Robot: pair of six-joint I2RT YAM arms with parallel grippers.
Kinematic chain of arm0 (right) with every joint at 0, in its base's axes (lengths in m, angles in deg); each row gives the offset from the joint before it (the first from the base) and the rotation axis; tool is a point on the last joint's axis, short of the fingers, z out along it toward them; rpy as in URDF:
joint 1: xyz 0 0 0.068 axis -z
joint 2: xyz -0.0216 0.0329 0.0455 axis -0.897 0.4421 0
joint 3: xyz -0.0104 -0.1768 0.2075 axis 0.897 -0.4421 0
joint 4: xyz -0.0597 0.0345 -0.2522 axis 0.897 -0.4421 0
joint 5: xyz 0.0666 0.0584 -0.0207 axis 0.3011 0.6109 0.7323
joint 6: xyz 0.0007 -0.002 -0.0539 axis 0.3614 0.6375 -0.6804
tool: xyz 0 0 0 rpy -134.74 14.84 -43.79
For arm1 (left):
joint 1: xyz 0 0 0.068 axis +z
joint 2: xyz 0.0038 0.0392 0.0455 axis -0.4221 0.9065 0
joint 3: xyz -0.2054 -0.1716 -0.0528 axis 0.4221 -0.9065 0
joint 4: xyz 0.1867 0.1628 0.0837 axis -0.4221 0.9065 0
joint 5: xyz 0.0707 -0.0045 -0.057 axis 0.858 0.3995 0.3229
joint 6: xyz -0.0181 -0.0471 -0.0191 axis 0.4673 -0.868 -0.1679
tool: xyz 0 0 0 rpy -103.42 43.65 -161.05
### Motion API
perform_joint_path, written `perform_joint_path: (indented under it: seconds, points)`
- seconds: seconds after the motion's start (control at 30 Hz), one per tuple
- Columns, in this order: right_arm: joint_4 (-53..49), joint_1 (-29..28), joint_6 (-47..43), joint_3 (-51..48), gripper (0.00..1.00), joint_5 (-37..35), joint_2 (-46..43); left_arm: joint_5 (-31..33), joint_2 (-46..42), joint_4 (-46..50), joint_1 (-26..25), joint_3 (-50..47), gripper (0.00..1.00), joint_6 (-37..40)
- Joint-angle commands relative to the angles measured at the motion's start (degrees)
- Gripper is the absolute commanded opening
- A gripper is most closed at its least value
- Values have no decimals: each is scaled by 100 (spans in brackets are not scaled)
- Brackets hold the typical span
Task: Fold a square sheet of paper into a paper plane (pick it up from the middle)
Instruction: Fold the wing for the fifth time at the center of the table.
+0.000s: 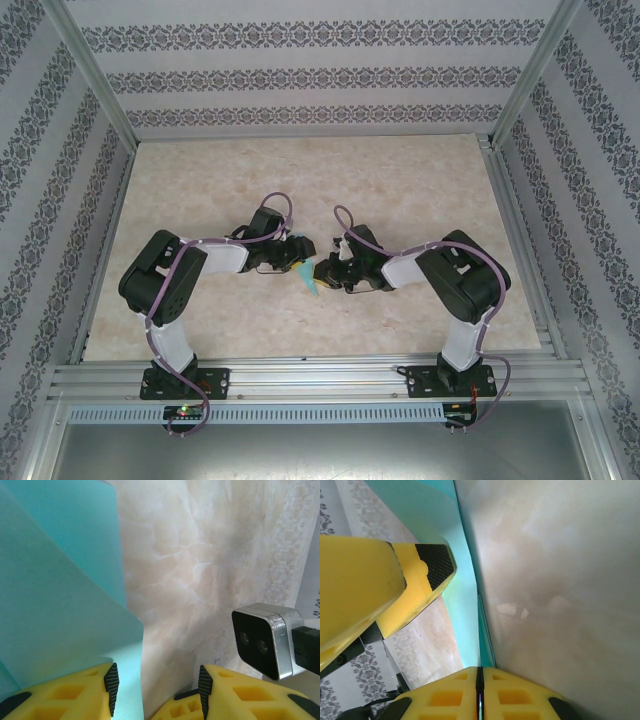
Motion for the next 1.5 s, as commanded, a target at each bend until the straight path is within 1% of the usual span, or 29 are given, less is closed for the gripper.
perform_joint_path:
  seconds: [0.0,0.1,0.17,0.3,0.47,0.63,0.73,0.83,1.03,1.17,1.33,1.47]
  points:
    - [-1303,-157,-534,185,12,-235,-3,238,51,455,-33,-162,50,155]
    - [-2271,-296,-910,428,12,-787,-89,247,17,498,-40,-174,50,155]
    - [-2643,-318,-1053,541,13,-1068,-219,249,25,511,-35,-179,50,146]
    - [-2702,-319,-1158,652,17,-1054,-569,231,25,527,-35,-178,50,163]
    - [-2689,-353,-1172,804,26,-991,-898,226,17,551,-33,-178,50,172]
    - [-2607,-394,-1107,971,29,-933,-919,220,0,551,-33,-171,50,164]
    - [-2584,-442,-1056,1116,32,-891,-761,214,-10,566,-35,-157,50,173]
    - [-2685,-503,-1096,1268,31,-889,-517,204,-10,569,-37,-148,50,163]
    - [-2759,-569,-1112,1258,19,-961,-202,192,-48,586,-38,-161,50,160]
    - [-2856,-627,-1143,1216,16,-1033,-104,205,-66,604,-33,-170,50,164]
    - [-3187,-730,-1273,1283,15,-1169,3,212,-71,630,-37,-161,50,158]
    - [-3192,-799,-1292,1177,13,-1131,39,235,-73,648,-38,-170,49,138]
